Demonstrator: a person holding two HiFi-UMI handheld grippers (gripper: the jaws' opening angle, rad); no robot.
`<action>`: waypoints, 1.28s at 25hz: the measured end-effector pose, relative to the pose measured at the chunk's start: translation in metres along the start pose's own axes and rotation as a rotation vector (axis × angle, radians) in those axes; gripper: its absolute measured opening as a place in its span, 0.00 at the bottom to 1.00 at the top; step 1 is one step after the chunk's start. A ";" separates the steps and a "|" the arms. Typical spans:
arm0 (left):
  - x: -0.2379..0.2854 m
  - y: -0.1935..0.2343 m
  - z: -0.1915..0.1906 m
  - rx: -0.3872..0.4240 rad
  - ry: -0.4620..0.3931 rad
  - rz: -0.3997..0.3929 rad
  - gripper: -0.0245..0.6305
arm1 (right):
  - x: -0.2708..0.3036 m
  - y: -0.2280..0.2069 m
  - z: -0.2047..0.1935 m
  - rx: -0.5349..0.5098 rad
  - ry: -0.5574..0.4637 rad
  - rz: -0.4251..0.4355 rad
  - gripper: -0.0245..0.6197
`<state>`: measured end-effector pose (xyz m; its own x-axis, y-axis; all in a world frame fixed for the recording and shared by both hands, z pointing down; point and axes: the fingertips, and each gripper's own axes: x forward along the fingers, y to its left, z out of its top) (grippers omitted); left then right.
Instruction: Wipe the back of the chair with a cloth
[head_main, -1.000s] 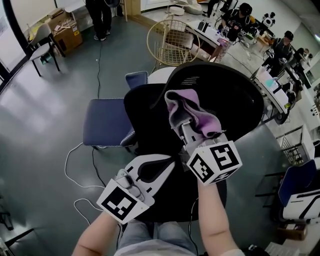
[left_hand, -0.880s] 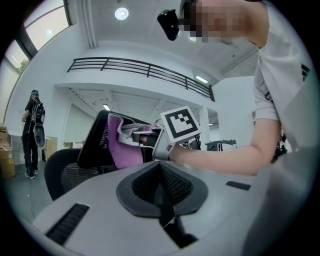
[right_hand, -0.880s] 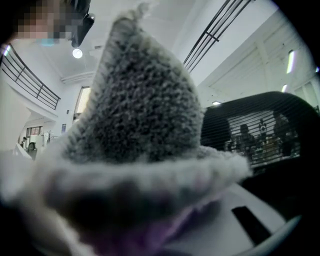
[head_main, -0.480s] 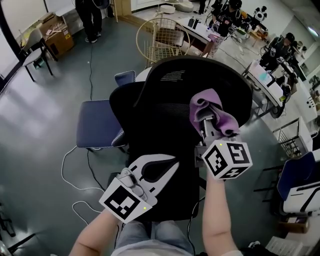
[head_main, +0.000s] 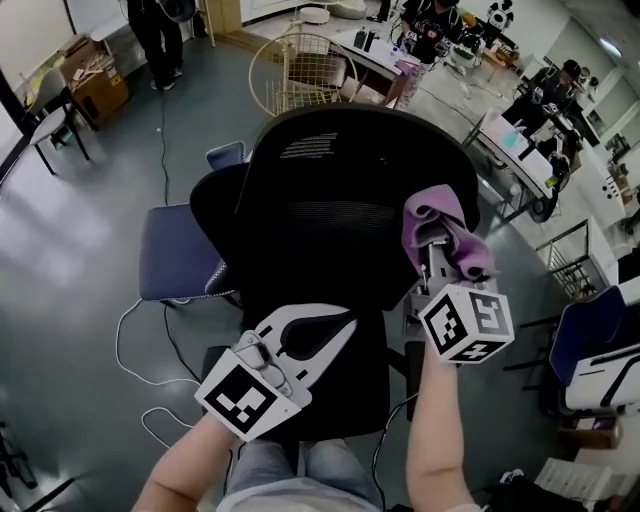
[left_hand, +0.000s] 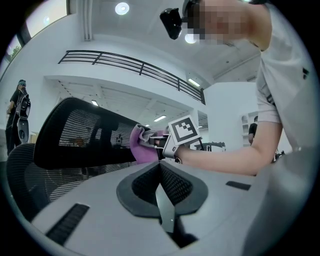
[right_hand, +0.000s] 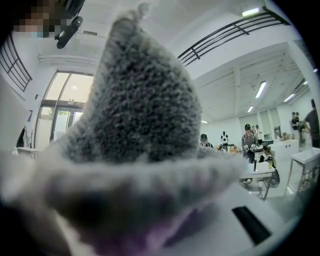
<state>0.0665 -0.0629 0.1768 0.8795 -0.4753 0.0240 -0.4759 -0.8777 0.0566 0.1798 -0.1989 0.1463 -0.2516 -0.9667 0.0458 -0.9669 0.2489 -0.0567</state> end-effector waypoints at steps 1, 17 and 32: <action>0.002 -0.001 0.000 0.001 0.001 -0.005 0.05 | -0.003 -0.004 0.001 -0.001 -0.002 -0.011 0.15; 0.007 -0.003 -0.005 0.014 -0.002 -0.025 0.05 | -0.009 -0.016 -0.012 0.007 -0.024 -0.048 0.15; -0.016 0.006 -0.022 -0.003 -0.018 0.040 0.05 | 0.024 0.047 -0.029 -0.012 -0.002 0.083 0.15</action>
<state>0.0493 -0.0593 0.1983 0.8595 -0.5110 0.0084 -0.5106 -0.8578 0.0590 0.1273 -0.2088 0.1739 -0.3304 -0.9430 0.0395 -0.9433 0.3284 -0.0487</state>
